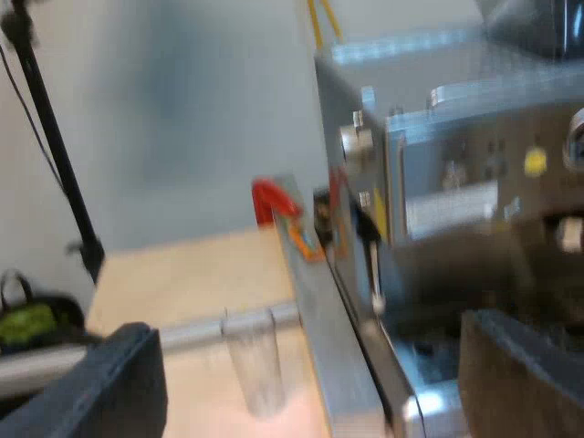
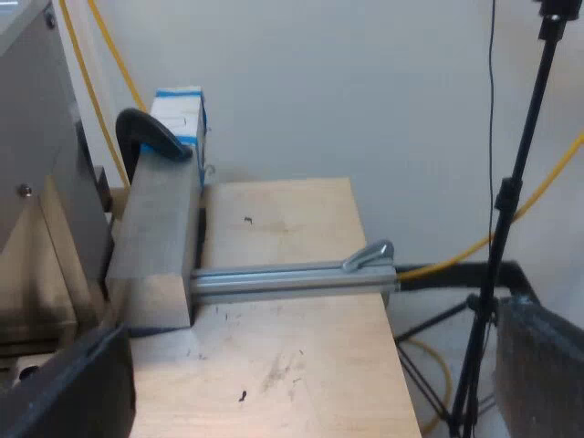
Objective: Pour the beans into the coffee machine
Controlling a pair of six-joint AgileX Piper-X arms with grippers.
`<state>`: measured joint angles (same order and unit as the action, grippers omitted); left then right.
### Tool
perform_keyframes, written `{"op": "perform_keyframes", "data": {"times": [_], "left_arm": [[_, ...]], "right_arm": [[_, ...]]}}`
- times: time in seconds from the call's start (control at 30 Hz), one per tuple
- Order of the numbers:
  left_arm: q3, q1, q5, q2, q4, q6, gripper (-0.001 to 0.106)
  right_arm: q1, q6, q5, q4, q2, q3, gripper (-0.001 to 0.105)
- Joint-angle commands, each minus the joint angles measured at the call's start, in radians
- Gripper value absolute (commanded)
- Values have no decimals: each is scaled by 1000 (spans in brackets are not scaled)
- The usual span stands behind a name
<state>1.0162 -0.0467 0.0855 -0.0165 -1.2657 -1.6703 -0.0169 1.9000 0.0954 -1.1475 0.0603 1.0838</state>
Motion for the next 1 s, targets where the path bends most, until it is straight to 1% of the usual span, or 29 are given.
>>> {"op": "perform_keyframes", "data": {"times": [0.03,0.07,0.1,0.17,0.2,0.33,0.43,0.5,0.57,0.6,0.7,0.77,0.8,0.87,0.9,0.93,1.0], "left_arm": [[3,-4,9,-135,-49,-24,68],[3,-4,18,-135,-94,-41,68],[3,-4,22,-135,-104,-42,68],[-3,-4,43,-135,-135,-56,68],[-3,-4,47,-135,-142,-56,68],[-22,-4,44,-135,-131,-56,68],[-68,-4,44,-135,-79,-56,68],[-118,-4,44,-135,8,-53,68],[-144,-4,44,-135,51,-53,68],[-189,-4,44,-133,119,-53,68],[-258,-4,44,-133,249,-53,68],[-292,-4,44,-133,299,-53,68],[-313,-4,44,-133,321,-53,68],[-357,-4,44,-133,352,-53,68],[-378,-4,44,-133,355,-53,68],[-381,-4,44,-133,353,-53,68],[-418,-4,44,-131,351,-53,68]], "right_arm": [[3,12,-2,2,-54,-21,81],[3,12,-3,2,-85,-38,81],[3,12,-3,-1,-118,-53,81],[3,12,-7,-35,-120,-52,81],[1,12,-5,-62,-112,-50,81],[1,8,-47,-60,-116,-81,81],[1,-7,-64,-58,-116,-110,81],[1,-14,-70,-40,-116,-140,81],[1,-15,-76,-21,-116,-159,81],[1,-14,-78,-7,-115,-169,81],[1,-14,-78,44,-115,-194,81],[1,-14,-78,44,-115,-194,81],[1,-14,-78,84,-115,-224,81],[1,-14,-78,99,-115,-253,81],[1,-12,-78,100,-115,-269,81],[1,-12,-78,100,-115,-276,81],[1,-12,-78,103,-115,-320,81]]}}
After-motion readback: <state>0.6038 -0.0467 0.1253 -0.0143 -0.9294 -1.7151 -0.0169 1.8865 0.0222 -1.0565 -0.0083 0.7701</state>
